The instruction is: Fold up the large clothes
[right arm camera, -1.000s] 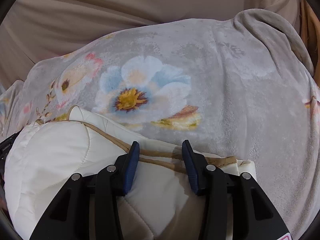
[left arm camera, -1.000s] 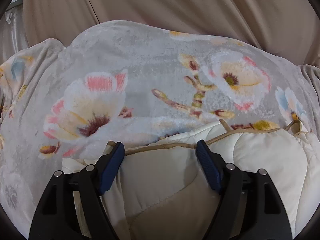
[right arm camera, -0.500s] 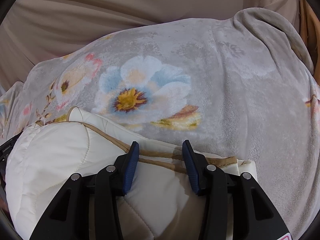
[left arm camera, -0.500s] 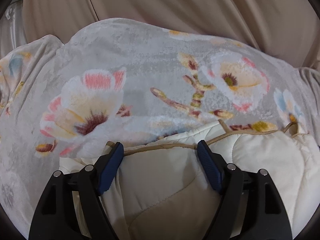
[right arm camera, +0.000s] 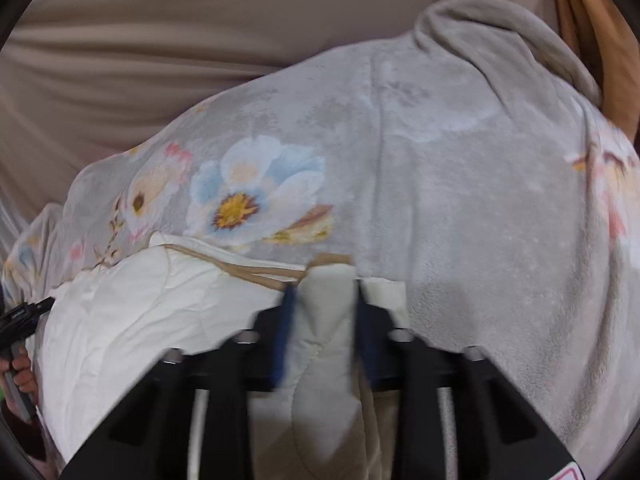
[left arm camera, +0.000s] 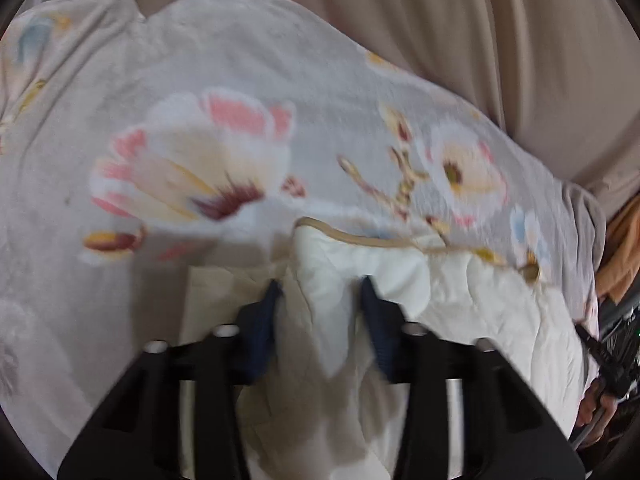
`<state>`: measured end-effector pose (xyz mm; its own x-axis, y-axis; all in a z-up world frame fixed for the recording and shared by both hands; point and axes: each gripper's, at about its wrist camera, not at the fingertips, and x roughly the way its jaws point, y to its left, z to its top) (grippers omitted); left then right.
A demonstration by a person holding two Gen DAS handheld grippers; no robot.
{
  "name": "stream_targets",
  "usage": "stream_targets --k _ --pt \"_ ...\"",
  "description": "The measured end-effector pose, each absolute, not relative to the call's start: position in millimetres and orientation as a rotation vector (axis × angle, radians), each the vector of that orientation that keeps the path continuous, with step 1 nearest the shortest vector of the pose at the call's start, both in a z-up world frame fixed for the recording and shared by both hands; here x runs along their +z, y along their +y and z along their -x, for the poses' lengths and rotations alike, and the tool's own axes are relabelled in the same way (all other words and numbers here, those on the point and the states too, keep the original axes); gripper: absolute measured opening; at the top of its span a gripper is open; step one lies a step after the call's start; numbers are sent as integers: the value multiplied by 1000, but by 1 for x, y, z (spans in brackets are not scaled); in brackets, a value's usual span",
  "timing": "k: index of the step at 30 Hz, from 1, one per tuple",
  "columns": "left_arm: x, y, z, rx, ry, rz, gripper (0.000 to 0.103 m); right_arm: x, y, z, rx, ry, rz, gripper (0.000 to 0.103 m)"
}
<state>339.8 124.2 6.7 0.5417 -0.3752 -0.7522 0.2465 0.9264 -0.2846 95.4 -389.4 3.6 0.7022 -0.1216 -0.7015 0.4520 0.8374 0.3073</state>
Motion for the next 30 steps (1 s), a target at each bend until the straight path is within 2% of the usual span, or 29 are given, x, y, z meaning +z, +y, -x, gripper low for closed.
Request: stream_targets --k 1,2,7,9,12,15,19,21,22,23,25,28,30 --pt "11 122 -332 -369 900 130 14 10 -383 -93 -310 710 -472 10" --pt "17 122 -326 -371 876 123 10 22 -376 -86 -304 662 -449 9" --pt "72 153 -264 -392 707 152 8 76 -354 -42 -221 448 -421 8" --pt "66 157 -260 -336 730 108 8 68 -353 -49 -248 500 -391 8" --pt "12 150 -290 -275 886 54 9 19 -363 -83 -267 671 -431 8" --pt "-12 138 -296 -228 871 7 15 -17 -364 -107 -275 777 -435 9" --pt "-3 121 -288 -154 803 -131 19 -7 -357 -109 -334 799 -339 17" --pt "17 124 -275 -143 736 -136 19 10 -354 -93 -412 718 -316 22" --pt "32 127 -268 -156 691 -122 24 25 -349 -83 -444 651 -309 28" --pt "46 130 -264 -174 657 -107 36 38 -343 -76 -440 598 -309 29" --pt "71 124 -252 -236 596 -73 50 57 -326 -74 -360 542 -306 29" --pt "73 93 -253 -354 618 -98 51 68 -281 -90 -185 561 -232 28" --pt "55 64 -259 -419 672 -151 52 55 -253 -111 -104 618 -165 24"
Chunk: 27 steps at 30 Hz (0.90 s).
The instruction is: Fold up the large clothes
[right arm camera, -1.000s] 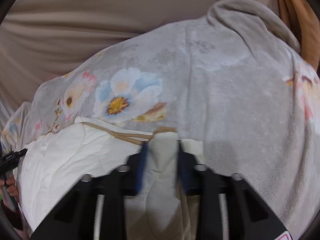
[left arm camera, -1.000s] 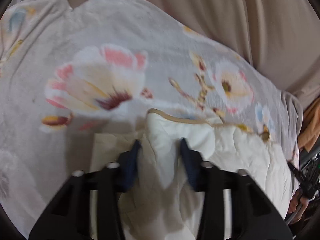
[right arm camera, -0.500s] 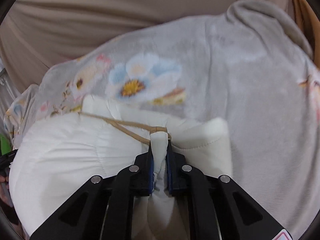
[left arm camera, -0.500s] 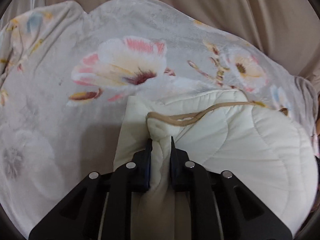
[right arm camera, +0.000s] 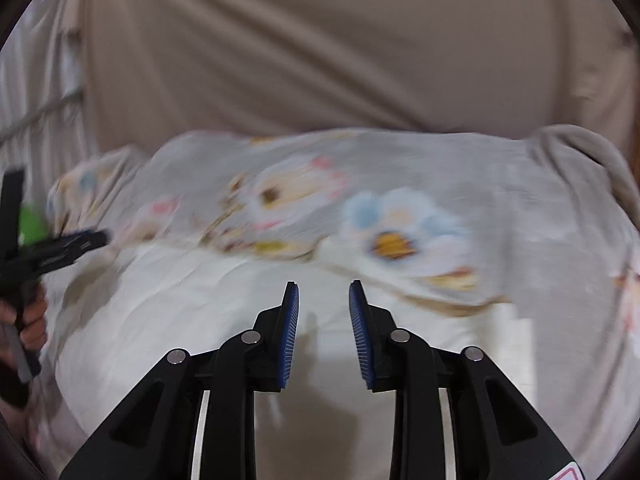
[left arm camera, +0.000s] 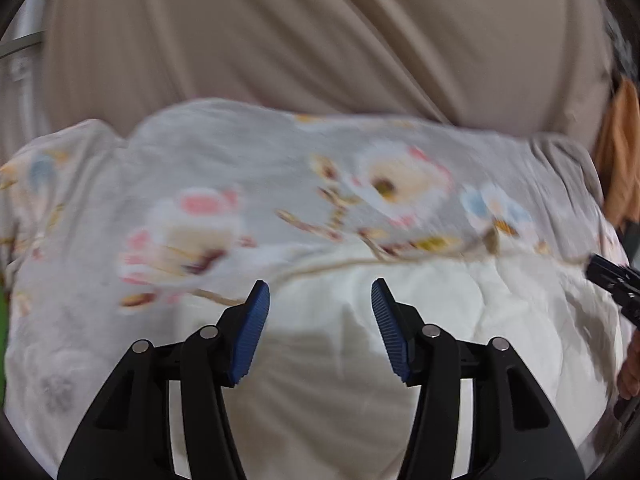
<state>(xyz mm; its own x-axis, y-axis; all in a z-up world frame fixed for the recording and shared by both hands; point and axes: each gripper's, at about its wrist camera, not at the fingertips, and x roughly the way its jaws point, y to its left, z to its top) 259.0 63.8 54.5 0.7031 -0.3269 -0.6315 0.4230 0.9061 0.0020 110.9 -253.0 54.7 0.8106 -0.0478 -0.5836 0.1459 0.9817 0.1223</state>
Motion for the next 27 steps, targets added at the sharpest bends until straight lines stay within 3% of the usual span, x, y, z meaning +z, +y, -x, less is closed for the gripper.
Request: stream_targets --k 4,11,16,19,20,22,27 --pt "9 41 -292 -392 748 -199 54 18 -256 -145 -150 722 -108 20" --pt "-13 48 -325 -368 789 -137 56 -13 -335 -161 -185 791 -396 16" --pt "-18 45 -327 -359 797 -142 57 -16 -329 -165 -202 800 -370 16" --pt "-17 43 -324 -343 788 -162 57 -7 -325 -160 -225 787 -370 17" --pt "-15 44 -322 -339 781 -165 58 0 -320 -156 -257 761 -355 24" --pt "-3 53 -312 -334 744 -139 58 28 -298 -139 -201 678 -344 27" --pt "38 91 -269 -355 682 -63 73 49 -209 -142 85 726 -227 27"
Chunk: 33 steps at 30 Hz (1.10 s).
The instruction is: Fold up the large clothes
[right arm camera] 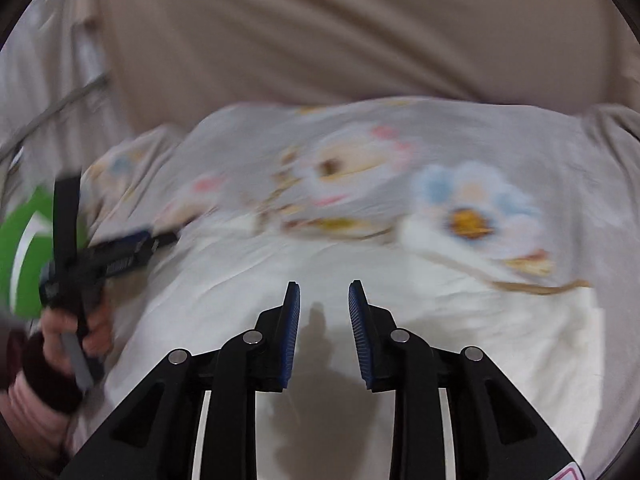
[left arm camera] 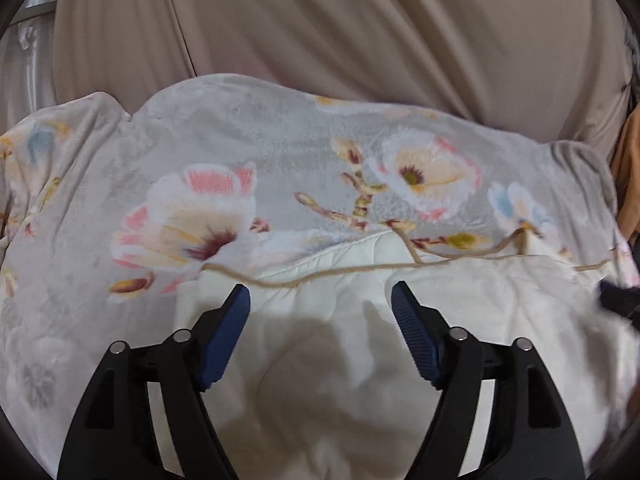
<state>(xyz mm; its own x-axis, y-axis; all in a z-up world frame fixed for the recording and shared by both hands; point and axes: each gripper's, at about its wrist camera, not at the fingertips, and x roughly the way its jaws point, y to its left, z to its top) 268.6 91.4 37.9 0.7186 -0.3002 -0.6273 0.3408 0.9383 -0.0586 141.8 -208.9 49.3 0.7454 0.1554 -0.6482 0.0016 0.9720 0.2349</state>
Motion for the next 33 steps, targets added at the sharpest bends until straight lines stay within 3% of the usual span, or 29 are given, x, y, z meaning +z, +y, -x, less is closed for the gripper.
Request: stream_targets --k 5,11,15,18,24,27,28,29,33 --pt "36 120 -254 -350 758 -25 74 2 -178 -204 36 846 -66 14" --pt "6 165 -249 -372 880 76 78 -10 -195 -230 24 889 -164 14" --pt "-13 193 -235 -406 964 214 80 17 -189 -206 11 824 -186 17" --pt "-27 208 -221 -424 1004 273 87 31 -181 -190 58 813 -217 17" --pt "-29 192 -216 -456 982 261 91 -4 -165 -214 45 911 -155 14" --pt "-13 176 -219 -486 966 234 56 -9 -163 -221 36 894 -144 13" --pt "-3 171 -218 -486 941 215 37 -10 -163 -221 35 890 -134 13" --pt "13 165 -214 -485 902 193 26 -10 -161 -221 34 886 -123 13" --pt "77 144 -192 -574 751 195 18 -3 -176 -210 61 850 -200 13"
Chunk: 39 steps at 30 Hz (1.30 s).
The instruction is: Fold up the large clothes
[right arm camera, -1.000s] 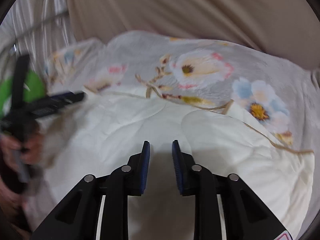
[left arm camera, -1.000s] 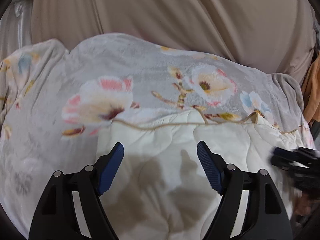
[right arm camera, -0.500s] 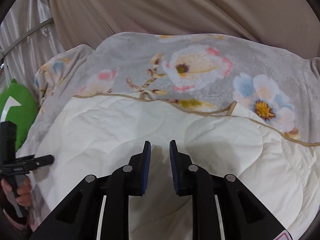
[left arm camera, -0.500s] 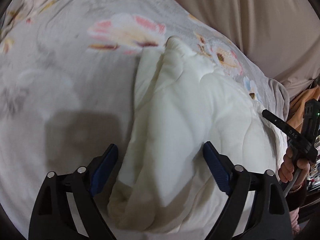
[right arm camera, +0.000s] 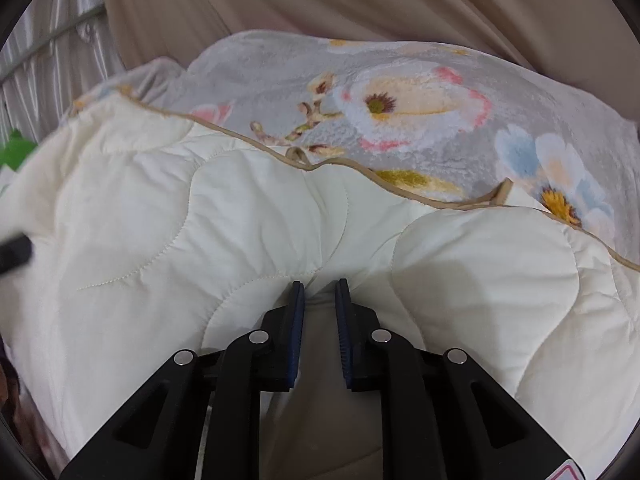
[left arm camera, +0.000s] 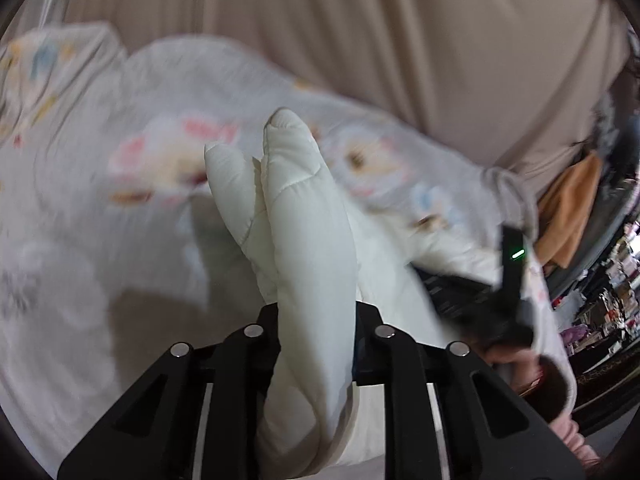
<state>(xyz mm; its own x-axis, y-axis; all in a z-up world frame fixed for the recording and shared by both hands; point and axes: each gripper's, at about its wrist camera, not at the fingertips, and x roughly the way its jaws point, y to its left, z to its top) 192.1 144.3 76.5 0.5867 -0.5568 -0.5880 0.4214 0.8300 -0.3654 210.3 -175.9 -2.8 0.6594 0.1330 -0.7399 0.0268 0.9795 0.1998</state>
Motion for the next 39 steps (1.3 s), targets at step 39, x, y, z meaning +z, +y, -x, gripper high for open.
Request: stream_targets --k 39 --pt "5 -222 -65 -877 700 -507 22 -8 -319 121 -45 655 -664 18"
